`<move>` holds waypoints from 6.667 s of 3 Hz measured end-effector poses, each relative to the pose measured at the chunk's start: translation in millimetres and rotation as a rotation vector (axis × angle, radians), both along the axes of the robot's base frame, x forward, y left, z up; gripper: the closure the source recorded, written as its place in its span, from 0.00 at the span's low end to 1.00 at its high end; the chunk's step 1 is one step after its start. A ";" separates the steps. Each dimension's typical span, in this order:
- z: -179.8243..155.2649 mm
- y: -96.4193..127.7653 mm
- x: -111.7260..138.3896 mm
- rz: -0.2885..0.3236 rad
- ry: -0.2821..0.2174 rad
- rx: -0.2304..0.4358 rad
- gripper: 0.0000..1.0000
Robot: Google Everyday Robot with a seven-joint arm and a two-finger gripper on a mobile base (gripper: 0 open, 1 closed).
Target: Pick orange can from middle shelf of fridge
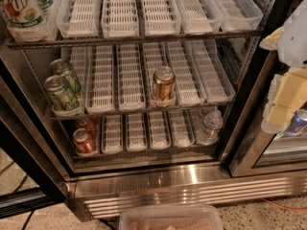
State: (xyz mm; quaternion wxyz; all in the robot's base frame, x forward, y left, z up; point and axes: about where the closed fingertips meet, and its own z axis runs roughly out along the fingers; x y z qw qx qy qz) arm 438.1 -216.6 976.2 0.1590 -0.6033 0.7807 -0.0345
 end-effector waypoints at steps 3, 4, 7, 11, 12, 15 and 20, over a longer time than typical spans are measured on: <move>-53.7 16.9 -6.0 -0.071 -0.003 0.061 0.00; -97.9 37.2 -3.3 -0.093 -0.013 0.109 0.00; -134.9 71.1 2.0 -0.097 -0.049 0.209 0.00; -135.3 104.8 77.2 -0.353 -0.394 0.639 0.00; -121.6 109.5 92.8 -0.387 -0.485 0.720 0.00; -101.3 143.5 108.8 -0.464 -0.567 0.982 0.00; -129.1 152.8 124.4 -0.461 -0.611 0.942 0.00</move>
Offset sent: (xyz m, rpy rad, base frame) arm -0.0027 0.0060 -0.0441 0.0429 0.0231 -0.0583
